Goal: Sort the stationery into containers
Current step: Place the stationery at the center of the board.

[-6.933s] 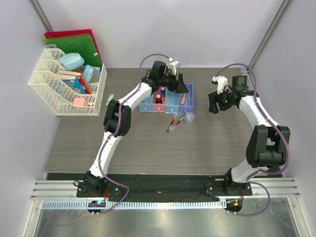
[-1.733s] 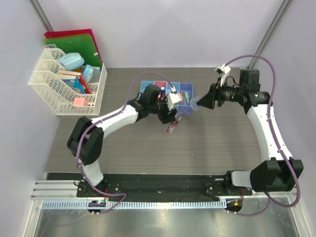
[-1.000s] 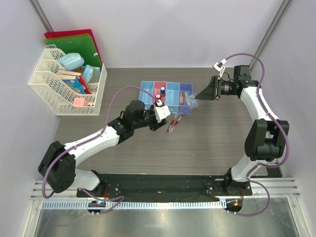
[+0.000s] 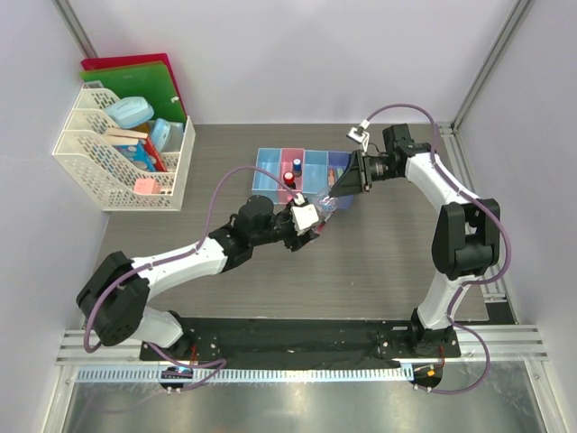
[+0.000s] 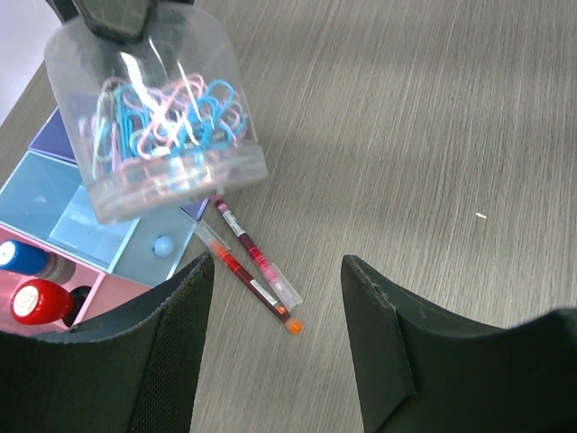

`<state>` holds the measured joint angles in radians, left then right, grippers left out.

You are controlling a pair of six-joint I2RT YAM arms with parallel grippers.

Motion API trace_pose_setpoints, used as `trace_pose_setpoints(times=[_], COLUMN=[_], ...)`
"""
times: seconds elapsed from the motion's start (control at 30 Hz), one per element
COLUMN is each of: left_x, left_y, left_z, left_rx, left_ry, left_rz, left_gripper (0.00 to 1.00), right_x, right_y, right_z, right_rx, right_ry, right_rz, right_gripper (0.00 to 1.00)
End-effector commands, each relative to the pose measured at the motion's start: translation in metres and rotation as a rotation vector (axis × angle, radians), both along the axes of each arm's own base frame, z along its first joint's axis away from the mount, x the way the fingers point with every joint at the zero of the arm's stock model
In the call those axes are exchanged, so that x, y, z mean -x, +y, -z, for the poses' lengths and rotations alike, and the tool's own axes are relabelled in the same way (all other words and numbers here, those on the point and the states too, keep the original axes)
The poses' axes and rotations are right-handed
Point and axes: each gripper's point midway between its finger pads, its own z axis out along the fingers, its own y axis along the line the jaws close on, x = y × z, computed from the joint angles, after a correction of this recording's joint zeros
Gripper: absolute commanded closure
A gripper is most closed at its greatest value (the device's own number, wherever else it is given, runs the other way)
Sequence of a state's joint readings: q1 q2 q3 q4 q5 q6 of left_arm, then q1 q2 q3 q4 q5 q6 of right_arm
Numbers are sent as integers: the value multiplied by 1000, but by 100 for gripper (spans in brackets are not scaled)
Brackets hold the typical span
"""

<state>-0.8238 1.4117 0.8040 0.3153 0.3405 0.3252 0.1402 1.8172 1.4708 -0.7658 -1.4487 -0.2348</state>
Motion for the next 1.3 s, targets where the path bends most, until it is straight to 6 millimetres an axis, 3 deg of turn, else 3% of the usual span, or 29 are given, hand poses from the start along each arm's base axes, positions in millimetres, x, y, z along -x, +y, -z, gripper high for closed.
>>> trace_pose_setpoints(times=[0.0, 0.3, 0.63, 1.27], left_x=[-12, -27, -25, -16], left_y=[-8, -2, -4, -14], left_z=[-33, -39, -43, -42], left_rx=[64, 55, 73, 75], left_ry=[-78, -134, -116, -18], left_rz=[-22, -96, -91, -43], left_gripper=[41, 39, 35, 18], right_x=[15, 27, 29, 26], right_y=[9, 13, 16, 22], right_z=[-13, -15, -9, -5], right_rx=[-22, -11, 1, 10], right_ry=[-45, -56, -45, -48], right_rz=[-40, -44, -39, -49], right_gripper=[92, 92, 92, 93])
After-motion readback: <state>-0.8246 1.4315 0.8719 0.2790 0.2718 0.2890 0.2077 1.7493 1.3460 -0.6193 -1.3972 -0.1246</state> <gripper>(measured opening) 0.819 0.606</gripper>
